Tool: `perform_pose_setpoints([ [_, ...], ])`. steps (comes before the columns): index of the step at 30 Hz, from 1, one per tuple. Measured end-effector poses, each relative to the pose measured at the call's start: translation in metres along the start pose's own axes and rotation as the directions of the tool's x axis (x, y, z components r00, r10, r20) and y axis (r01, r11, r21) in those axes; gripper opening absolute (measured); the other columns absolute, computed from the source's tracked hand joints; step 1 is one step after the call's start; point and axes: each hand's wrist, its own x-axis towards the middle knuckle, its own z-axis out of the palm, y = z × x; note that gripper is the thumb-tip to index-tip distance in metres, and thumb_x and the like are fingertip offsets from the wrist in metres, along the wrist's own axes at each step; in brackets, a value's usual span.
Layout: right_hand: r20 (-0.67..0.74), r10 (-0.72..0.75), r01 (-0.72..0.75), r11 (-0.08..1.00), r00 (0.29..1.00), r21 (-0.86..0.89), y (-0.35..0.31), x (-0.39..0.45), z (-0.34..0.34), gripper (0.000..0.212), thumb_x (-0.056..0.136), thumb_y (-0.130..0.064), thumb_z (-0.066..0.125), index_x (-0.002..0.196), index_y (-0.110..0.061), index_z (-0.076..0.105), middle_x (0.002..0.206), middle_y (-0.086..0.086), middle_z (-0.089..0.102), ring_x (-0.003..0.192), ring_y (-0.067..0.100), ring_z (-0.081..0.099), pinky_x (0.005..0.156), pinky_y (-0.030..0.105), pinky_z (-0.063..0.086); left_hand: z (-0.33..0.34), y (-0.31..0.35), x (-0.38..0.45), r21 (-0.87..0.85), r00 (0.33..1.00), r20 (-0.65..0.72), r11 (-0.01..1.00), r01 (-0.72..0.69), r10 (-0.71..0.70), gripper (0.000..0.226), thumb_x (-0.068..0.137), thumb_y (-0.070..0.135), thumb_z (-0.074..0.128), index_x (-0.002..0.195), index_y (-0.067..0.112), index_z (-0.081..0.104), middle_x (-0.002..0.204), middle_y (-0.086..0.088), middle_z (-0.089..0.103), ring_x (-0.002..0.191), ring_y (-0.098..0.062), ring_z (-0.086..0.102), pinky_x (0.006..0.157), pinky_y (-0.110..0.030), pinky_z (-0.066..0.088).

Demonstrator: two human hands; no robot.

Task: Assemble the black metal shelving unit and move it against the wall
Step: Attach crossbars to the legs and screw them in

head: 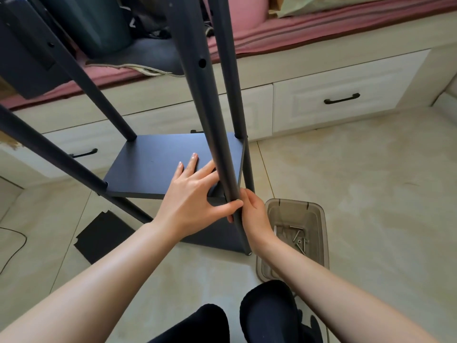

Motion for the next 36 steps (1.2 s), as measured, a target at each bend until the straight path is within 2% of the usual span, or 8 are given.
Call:
perform_pose_setpoints([
  [4,-0.025,-0.035,0.034,0.999,0.999,-0.021,-0.007,0.004,0.014,0.044,0.107,-0.028,0.035,0.093,0.010,0.054,0.059,0.006,0.052,0.054,0.015,0.050,0.055,0.022,0.044,-0.011,-0.009,-0.001,-0.085,0.998,-0.038,0.995,0.050,-0.053,0.071,0.079,0.073,0.054,0.131,0.026,0.062,0.150,0.023,0.043,0.152,-0.034,0.024,0.120,-0.054,0.015],
  [8,0.001,-0.058,0.058,0.998,0.998,-0.024,-0.023,0.005,0.035,0.038,0.107,-0.025,0.037,0.086,0.002,0.054,0.064,0.010,0.050,0.053,0.014,0.049,0.051,0.020,0.044,-0.029,-0.023,-0.006,-0.198,0.991,-0.047,0.973,0.118,-0.129,0.070,0.079,0.069,0.061,0.142,0.037,0.053,0.134,0.053,0.019,0.154,-0.027,0.019,0.122,-0.055,0.009],
  [14,0.063,-0.079,0.086,0.989,0.995,-0.124,-0.036,-0.002,0.068,0.038,0.106,-0.027,0.038,0.087,0.003,0.051,0.076,0.015,0.050,0.064,0.018,0.051,0.054,0.021,0.046,-0.059,-0.041,-0.031,-0.325,0.962,-0.064,0.917,0.230,-0.264,0.082,0.075,0.075,0.058,0.147,0.037,0.045,0.155,0.019,0.035,0.152,-0.020,0.027,0.122,-0.062,0.015],
  [23,0.115,-0.185,0.207,0.954,0.976,-0.217,-0.046,-0.017,0.101,0.036,0.106,-0.028,0.038,0.075,-0.009,0.044,0.069,0.011,0.046,0.061,0.020,0.047,0.053,0.033,0.043,-0.080,-0.049,-0.066,-0.451,0.925,-0.098,0.845,0.288,-0.368,0.070,0.075,0.070,0.066,0.137,0.051,0.038,0.146,0.028,0.034,0.149,-0.019,0.033,0.118,-0.061,0.028],
  [25,0.179,-0.217,0.254,0.942,0.960,-0.221,-0.050,-0.021,0.112,0.035,0.105,-0.028,0.038,0.075,-0.012,0.044,0.065,0.006,0.044,0.055,0.014,0.047,0.049,0.028,0.041,-0.083,-0.055,-0.077,-0.481,0.905,-0.134,0.825,0.297,-0.405,0.072,0.075,0.075,0.065,0.138,0.046,0.047,0.147,0.027,0.036,0.138,-0.002,0.044,0.117,-0.050,0.038],
  [27,0.243,-0.232,0.289,0.929,0.942,-0.232,-0.054,-0.026,0.126,0.034,0.105,-0.028,0.039,0.078,-0.011,0.047,0.065,0.005,0.046,0.053,0.012,0.048,0.047,0.027,0.042,-0.086,-0.062,-0.091,-0.525,0.874,-0.169,0.792,0.311,-0.456,0.079,0.072,0.077,0.062,0.139,0.034,0.056,0.149,0.025,0.040,0.115,0.020,0.048,0.105,-0.020,0.047],
  [30,0.305,-0.235,0.328,0.895,0.923,-0.303,-0.056,-0.033,0.145,0.030,0.105,-0.031,0.043,0.082,-0.014,0.050,0.068,0.004,0.052,0.058,0.016,0.055,0.050,0.029,0.047,-0.091,-0.073,-0.118,-0.582,0.837,-0.175,0.740,0.336,-0.518,0.084,0.071,0.080,0.063,0.142,0.037,0.052,0.142,0.034,0.041,0.104,0.034,0.043,0.083,0.004,0.039],
  [36,0.394,-0.264,0.426,0.805,0.880,-0.414,-0.047,-0.045,0.188,0.023,0.105,-0.034,0.044,0.090,-0.020,0.055,0.064,-0.001,0.056,0.051,0.010,0.058,0.049,0.026,0.046,-0.107,-0.085,-0.170,-0.682,0.737,-0.177,0.622,0.386,-0.652,0.061,0.069,0.070,0.064,0.124,0.045,0.059,0.152,0.019,0.044,0.138,0.000,0.042,0.113,-0.033,0.042],
])
